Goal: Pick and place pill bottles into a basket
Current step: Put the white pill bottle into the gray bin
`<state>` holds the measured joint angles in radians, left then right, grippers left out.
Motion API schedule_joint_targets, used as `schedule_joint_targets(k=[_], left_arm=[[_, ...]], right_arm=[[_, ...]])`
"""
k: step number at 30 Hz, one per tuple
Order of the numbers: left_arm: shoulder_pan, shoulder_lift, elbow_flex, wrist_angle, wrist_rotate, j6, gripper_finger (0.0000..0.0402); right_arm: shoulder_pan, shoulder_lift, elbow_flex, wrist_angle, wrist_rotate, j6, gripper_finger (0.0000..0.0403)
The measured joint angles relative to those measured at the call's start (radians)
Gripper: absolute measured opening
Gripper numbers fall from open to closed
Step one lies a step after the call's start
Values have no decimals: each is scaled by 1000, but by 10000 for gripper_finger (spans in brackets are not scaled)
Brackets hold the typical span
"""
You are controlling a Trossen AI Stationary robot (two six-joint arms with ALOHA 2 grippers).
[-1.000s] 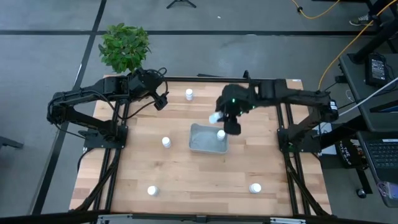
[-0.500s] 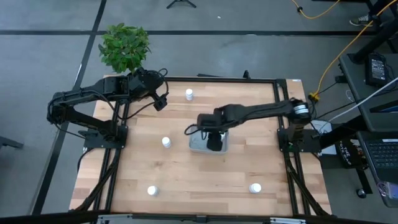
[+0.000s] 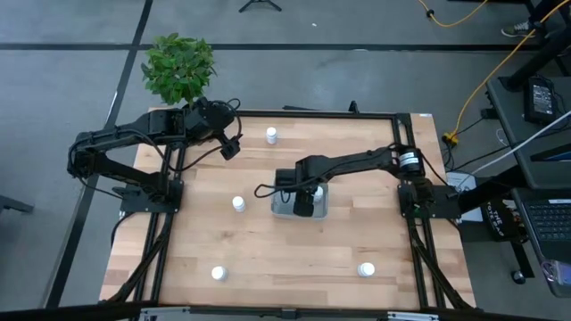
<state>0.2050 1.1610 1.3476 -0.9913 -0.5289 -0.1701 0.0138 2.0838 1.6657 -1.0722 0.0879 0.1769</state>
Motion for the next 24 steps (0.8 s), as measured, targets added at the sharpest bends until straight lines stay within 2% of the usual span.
schedule_joint_targets(k=[9, 17, 20, 24], left_arm=[[0, 0, 0, 0, 0, -3, 391], [0, 0, 0, 0, 0, -2, 391], [0, 0, 0, 0, 0, -2, 391], [0, 0, 0, 0, 0, 0, 391]], right_arm=[[-36, 5, 0, 8, -6, -5, 165], [-35, 5, 0, 7, -29, 6, 299], [-35, 1, 0, 1, -35, 31, 317], [-34, -14, 36, -59, -48, 54, 317]])
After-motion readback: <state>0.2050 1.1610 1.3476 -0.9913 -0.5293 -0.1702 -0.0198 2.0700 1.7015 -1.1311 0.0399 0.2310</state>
